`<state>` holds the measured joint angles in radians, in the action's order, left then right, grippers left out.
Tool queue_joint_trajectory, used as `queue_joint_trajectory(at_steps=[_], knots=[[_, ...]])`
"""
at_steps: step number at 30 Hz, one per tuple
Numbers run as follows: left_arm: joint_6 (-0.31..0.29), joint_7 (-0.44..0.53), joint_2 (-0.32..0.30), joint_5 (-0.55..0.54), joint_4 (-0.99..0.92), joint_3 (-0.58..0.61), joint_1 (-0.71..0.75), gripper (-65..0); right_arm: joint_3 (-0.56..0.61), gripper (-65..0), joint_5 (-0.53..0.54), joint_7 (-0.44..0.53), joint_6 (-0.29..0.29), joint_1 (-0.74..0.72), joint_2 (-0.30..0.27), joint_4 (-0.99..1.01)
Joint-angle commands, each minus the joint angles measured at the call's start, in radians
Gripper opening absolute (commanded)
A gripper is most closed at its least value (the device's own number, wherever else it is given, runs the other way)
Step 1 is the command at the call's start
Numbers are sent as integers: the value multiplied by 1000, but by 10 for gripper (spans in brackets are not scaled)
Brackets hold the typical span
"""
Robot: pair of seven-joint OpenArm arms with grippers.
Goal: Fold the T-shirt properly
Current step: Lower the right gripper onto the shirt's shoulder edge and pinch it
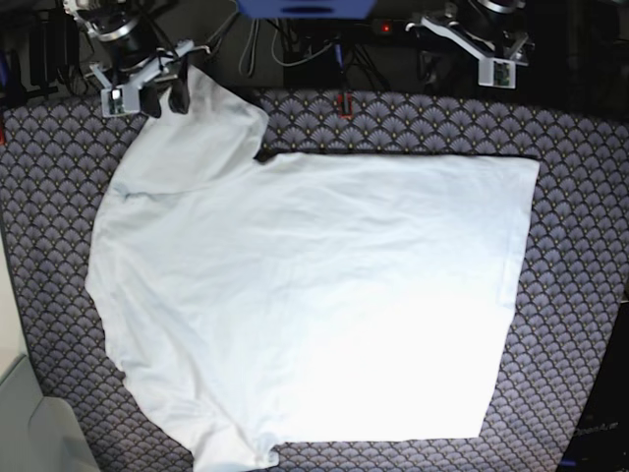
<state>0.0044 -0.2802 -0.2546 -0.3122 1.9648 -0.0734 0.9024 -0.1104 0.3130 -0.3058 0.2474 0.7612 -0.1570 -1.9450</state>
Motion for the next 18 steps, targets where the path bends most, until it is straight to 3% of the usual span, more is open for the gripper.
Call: queue_joint_trajectory(at_steps=[1,10,15,18], knots=[[-1,22,-7,-2,18,-4,11,-154,-4,-381,5,18,3,10,-5,0],[-1,22,-5,-2,18,-4,10,-154,-21,-383,7,18,5,-62,-20,141],[-1,22,-5,0,18,-4,10,-154,-85,-383,7,20,62,-79,-14,160],[-1,22,-5,0,18,-4,10,-154,-105,-383,8,20,65,-82,-17,161]])
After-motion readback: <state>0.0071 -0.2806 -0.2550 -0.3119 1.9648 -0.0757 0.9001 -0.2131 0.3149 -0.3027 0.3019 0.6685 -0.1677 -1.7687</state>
